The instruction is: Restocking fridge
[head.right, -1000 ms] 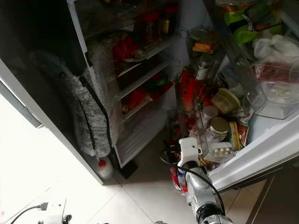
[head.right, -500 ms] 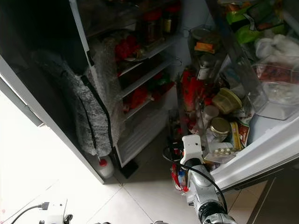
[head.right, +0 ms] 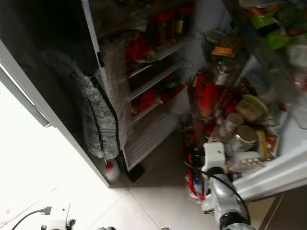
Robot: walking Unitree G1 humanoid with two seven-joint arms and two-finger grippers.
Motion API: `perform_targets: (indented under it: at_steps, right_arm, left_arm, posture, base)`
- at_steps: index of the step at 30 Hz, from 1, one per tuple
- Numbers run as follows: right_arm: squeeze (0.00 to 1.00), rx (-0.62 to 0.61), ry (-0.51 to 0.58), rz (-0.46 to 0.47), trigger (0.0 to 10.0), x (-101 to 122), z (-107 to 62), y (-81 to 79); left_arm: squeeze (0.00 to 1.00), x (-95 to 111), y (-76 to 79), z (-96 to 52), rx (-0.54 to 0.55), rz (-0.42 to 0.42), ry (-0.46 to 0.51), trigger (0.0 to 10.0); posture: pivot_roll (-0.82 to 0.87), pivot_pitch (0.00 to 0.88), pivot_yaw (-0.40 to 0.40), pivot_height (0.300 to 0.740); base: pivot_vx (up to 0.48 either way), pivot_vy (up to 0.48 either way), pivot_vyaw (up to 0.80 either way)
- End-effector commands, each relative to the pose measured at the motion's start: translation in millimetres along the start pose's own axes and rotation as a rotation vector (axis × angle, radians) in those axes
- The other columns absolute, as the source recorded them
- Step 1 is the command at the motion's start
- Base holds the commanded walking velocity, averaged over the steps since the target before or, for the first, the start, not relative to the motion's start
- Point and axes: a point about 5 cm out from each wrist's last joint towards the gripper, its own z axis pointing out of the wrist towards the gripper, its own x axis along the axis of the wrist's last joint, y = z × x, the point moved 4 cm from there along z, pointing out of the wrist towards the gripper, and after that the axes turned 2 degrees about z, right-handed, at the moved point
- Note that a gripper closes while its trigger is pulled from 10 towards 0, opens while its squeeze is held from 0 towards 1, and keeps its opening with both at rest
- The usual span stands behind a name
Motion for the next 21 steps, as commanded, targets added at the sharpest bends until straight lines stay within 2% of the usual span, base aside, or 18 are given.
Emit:
perform_targets:
  at_steps: [1,7,10,12,14,15,21]
  right_arm:
    - [0.0,-0.103,-0.08,0.036,10.0,-22.2,-14.1,26.8]
    - [0.0,-0.21,-0.119,0.028,10.0,-32.1,-27.4,58.8]
    - [0.0,-0.286,-0.143,0.061,10.0,-39.5,-35.7,72.6]
    - [0.0,-0.293,-0.148,0.064,10.0,-41.1,-36.9,73.6]
    - [0.0,-0.315,-0.214,0.048,10.0,-56.3,-44.9,71.7]
    - [0.0,-0.315,-0.214,0.048,10.0,-56.3,-44.9,71.7]
    - [0.0,-0.286,-0.361,0.068,10.0,-91.5,-62.2,50.8]
  left_arm:
    - [0.0,-9.7,-0.2,-2.1,0.005,0.021,-0.026,10.0]
    - [0.0,-7.4,0.5,-1.6,0.001,0.034,-0.019,10.0]
    - [0.0,-6.5,1.2,-1.4,-0.002,0.041,-0.017,10.0]
    - [0.0,-6.4,1.4,-1.4,-0.003,0.043,-0.017,10.0]
    - [0.0,-6.1,1.8,-1.3,-0.006,0.049,-0.016,10.0]
    - [0.0,-6.1,1.8,-1.3,-0.006,0.049,-0.016,10.0]
    - [0.0,-5.9,1.4,-1.3,-0.007,0.054,-0.015,10.0]
  posture:
    - [-0.11,0.166,-0.035,0.74]
    - [-0.12,0.165,-0.032,0.74]
    - [-0.12,0.164,-0.03,0.74]
    - [-0.12,0.164,-0.03,0.74]
    - [-0.11,0.163,-0.03,0.74]
    - [-0.11,0.163,-0.03,0.74]
    - [-0.11,0.163,-0.03,0.74]
  base:
    - [0.0,0.0,0.0]
    - [0.0,0.0,0.0]
    - [0.0,0.0,0.0]
    - [0.0,0.0,0.0]
    - [0.0,0.0,0.0]
    - [0.0,0.0,0.0]
    - [0.0,0.0,0.0]
